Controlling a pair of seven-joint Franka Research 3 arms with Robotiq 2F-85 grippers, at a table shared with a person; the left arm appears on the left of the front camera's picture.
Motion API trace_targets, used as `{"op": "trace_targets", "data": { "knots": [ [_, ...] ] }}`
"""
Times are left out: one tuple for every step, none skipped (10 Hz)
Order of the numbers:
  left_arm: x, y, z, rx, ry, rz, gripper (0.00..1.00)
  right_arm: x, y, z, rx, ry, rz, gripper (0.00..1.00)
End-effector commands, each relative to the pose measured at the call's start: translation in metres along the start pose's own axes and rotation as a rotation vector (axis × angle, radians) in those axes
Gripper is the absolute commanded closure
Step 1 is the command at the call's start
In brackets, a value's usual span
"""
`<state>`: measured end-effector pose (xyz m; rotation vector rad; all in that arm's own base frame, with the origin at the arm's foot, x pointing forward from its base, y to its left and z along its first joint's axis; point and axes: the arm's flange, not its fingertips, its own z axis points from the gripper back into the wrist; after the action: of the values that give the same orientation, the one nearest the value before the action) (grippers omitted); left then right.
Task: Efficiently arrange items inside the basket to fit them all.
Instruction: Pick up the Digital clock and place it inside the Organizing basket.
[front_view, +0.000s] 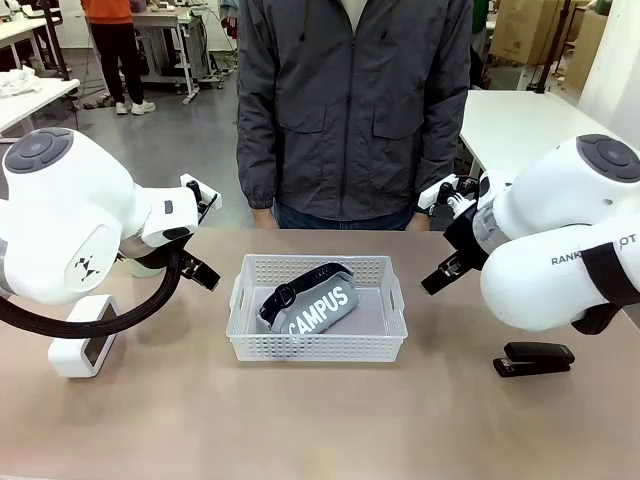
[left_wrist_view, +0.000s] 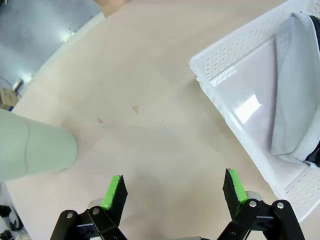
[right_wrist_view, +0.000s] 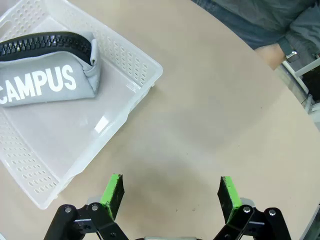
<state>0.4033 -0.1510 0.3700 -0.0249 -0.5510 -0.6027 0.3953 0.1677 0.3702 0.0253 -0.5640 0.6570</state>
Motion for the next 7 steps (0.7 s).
{"op": "trace_targets", "data": {
  "knots": [
    [0.0001,-0.0001,0.0001,0.000,0.000,-0.001,0.00,0.0000,-0.0001,0.0001,0.000,0.000,-0.001,0.00],
    [0.0001,-0.0001,0.0001,0.000,0.000,-0.001,0.00,0.0000,-0.0001,0.0001,0.000,0.000,-0.001,0.00],
    [0.0001,-0.0001,0.0001,0.000,0.000,-0.001,0.00,0.0000,-0.0001,0.0001,0.000,0.000,-0.001,0.00],
    [0.0001,-0.0001,0.0001,0.000,0.000,-0.001,0.00,0.0000,-0.0001,0.0001,0.000,0.000,-0.001,0.00],
    [0.0001,-0.0001,0.0001,0.000,0.000,-0.001,0.00,0.0000,-0.0001,0.0001,0.000,0.000,-0.001,0.00],
    [0.0001,-0.0001,0.0001,0.000,0.000,-0.001,0.00,0.0000,-0.0001,0.0001,0.000,0.000,-0.001,0.00],
    [0.0001,-0.0001,0.0001,0.000,0.000,-0.001,0.00,0.0000,-0.0001,0.0001,0.000,0.000,-0.001,0.00]
  ]
}}
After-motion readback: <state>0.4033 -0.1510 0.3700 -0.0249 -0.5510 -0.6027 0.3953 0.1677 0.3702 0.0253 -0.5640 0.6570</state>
